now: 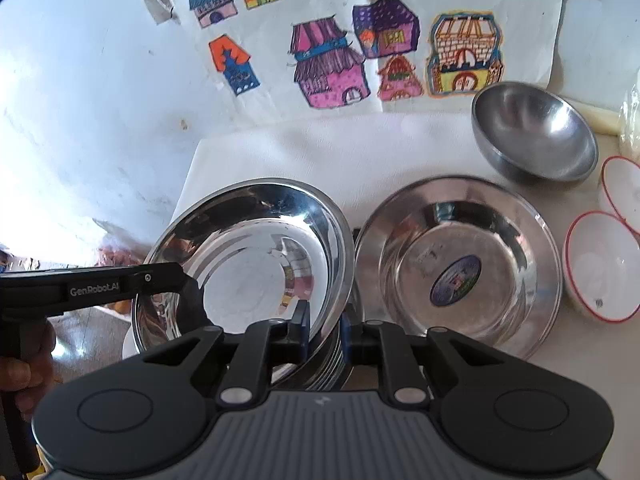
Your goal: Organize plates and bowls
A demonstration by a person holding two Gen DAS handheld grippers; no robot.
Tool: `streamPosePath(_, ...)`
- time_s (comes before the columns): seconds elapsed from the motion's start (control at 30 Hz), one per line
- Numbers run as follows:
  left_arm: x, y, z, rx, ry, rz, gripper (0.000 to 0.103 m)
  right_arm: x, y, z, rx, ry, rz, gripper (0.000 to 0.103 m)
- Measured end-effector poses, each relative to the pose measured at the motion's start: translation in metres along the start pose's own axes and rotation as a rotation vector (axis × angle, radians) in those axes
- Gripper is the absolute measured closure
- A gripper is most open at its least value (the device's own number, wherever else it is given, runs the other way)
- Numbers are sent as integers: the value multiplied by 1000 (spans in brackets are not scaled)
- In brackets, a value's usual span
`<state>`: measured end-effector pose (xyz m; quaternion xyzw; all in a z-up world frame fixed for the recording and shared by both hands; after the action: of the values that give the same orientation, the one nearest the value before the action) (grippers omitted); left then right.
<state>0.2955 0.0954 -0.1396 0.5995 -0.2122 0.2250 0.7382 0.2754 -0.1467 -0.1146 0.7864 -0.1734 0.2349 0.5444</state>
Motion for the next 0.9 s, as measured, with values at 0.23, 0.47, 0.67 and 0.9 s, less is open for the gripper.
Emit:
streamPosePath(0.23,-7,0,4,14,-65,-6,88,-8,-3,-5,-8,0,-38,85)
streamPosePath(0.47,-9,-5,6,12,-92,-25,87,-7,-3,-5,-14,-5,-53,84)
streamPosePath(0.67,-13,-7,8,16,-112,-40,86,-8,-2,-7,-17,-7,-62,84)
streamPosePath(0.9,-14,-7,8,26,-111,-45,85,-12,-1,-8,-17,3,-65,82)
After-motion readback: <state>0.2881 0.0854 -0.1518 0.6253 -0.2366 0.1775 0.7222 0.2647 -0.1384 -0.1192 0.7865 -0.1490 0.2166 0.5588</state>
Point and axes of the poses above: each gripper's, at about its wrist camera, not at the fingertips, and y roughly against the way its jaws point, z to its right, x to its top, the point moved 1 cm from there along -y, roughly the way its jaws point, and after that the axes turned 8 degrees about z, right-handed, at the moved point
